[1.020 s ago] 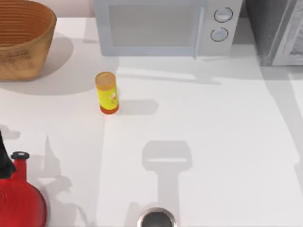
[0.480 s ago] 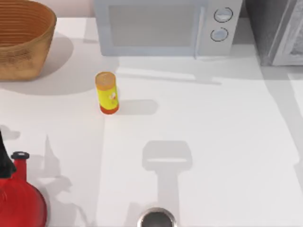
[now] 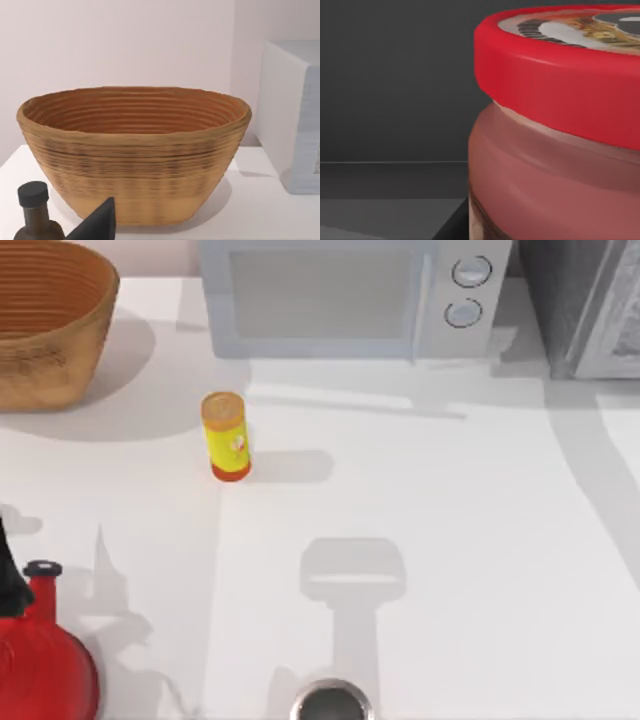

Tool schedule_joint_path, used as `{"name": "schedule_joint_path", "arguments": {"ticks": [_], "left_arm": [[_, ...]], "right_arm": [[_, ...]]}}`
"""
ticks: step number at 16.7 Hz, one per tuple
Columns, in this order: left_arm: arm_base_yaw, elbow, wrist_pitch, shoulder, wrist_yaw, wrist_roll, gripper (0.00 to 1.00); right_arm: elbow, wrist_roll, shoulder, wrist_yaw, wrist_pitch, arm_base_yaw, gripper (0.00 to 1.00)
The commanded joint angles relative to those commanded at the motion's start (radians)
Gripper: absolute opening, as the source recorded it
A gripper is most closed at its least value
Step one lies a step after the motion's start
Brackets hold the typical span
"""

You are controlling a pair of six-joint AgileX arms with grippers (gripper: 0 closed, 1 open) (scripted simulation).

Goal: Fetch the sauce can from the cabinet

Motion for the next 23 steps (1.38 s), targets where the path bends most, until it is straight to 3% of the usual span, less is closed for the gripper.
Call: {"name": "schedule_joint_path", "arguments": {"ticks": [5,13,18,23], "left_arm": [[0.0,0.0,0.0,0.0,0.0,0.0,1.0],[0.0,0.0,0.0,0.0,0.0,0.0,1.0],[0.0,0.0,0.0,0.0,0.0,0.0,1.0],[0.0,0.0,0.0,0.0,0.0,0.0,1.0]], "right_arm": [[0.035,-0.005,-0.146,0.07,-0.188,0.066,0.0],[-0.028,-0.004,-0.189,0.062,-0.168,0.055,0.0],[-0.343,-0.006,-0.372,0.018,-0.041,0.014,0.0],[-0.899,-0.01,-0.668,-0.051,0.166,-0.049,0.0]]}}
